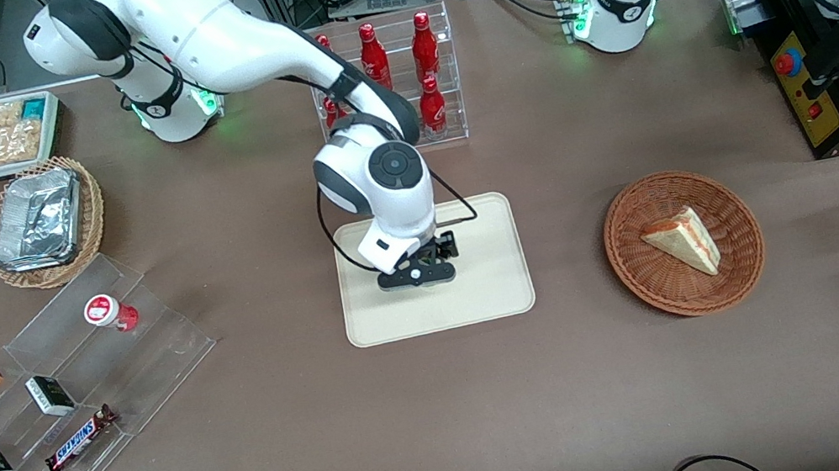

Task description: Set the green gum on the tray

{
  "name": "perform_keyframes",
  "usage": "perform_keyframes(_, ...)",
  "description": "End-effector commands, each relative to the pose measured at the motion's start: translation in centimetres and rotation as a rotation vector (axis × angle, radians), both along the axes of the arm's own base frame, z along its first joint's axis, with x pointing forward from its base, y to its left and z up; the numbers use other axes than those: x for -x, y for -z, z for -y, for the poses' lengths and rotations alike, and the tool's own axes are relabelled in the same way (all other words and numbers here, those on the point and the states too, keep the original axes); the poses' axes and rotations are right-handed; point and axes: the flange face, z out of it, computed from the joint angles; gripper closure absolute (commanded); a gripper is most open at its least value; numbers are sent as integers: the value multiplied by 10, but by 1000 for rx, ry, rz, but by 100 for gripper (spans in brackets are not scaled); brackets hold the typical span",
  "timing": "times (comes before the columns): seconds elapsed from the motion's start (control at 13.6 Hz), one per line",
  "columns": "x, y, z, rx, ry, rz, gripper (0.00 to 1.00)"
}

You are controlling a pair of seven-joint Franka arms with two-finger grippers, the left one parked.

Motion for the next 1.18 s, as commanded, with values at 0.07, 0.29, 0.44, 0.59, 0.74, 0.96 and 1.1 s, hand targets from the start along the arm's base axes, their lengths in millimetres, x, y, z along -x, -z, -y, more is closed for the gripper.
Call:
perform_keyframes(0.07, 1, -71, 26, 22, -20, -36, 0)
perform_keyframes(0.29, 1, -114, 45, 19, 3, -55, 0)
perform_keyframes(0.44, -2, -141, 67, 25, -35, -78, 0)
perform_keyframes(0.59, -10, -162, 99, 14, -40, -132, 0)
perform_keyframes(0.74, -21, -178, 137, 23, -38, -176, 0)
perform_keyframes(0.96, -38, -199, 204, 3, -1, -202, 0)
perform_keyframes(1.1, -53, -207, 277, -24, 65, -208, 0)
